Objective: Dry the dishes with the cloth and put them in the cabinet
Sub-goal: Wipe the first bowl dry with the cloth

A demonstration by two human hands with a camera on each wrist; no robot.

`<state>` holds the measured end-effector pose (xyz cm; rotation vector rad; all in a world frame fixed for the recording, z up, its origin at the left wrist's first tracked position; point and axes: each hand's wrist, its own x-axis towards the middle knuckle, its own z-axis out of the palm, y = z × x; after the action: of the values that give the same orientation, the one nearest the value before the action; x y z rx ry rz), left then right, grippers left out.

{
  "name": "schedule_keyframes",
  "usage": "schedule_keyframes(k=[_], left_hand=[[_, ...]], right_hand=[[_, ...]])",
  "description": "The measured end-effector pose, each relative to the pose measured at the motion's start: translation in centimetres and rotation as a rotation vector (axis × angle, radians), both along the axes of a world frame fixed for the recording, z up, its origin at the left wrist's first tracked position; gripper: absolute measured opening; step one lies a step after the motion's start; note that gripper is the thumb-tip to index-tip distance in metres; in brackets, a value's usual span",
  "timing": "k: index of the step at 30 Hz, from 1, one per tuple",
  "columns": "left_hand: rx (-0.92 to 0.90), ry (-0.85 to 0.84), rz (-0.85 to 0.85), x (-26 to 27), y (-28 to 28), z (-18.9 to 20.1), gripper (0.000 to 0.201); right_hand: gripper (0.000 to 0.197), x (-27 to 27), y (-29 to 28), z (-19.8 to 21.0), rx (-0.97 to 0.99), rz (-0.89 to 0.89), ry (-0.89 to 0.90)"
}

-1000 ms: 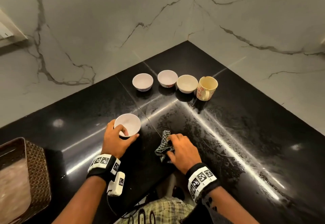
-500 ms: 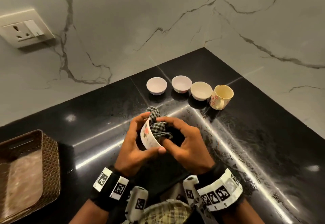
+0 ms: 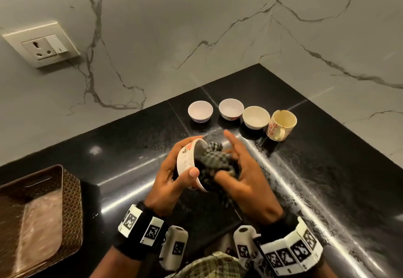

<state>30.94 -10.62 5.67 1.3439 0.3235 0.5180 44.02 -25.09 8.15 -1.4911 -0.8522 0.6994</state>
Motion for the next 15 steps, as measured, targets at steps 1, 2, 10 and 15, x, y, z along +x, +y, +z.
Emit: schedule_keyframes(k=[1, 2, 10, 15], left_hand=[[-0.002, 0.025, 0.020, 0.0, 0.2, 0.1, 0.076], [0.007, 0.059, 0.033, -0.1, 0.5, 0.1, 0.078], [0.059, 0.063, -0.058, 0.1, 0.3, 0.9, 0.081], [0.168, 0.066, -0.144, 0.7, -1.5, 1.7, 0.079]], right_hand=[[0.065, 0.1, -0.2, 0.0, 0.066, -0.008, 0.214], [0.057, 0.4, -0.4, 0.3, 0.125, -0.020, 0.373], [0.037, 0.9, -1.3, 1.8, 0.201, 0.038, -0.287], [0.032, 0.3, -1.1, 0.1, 0.096, -0.063, -0.592]])
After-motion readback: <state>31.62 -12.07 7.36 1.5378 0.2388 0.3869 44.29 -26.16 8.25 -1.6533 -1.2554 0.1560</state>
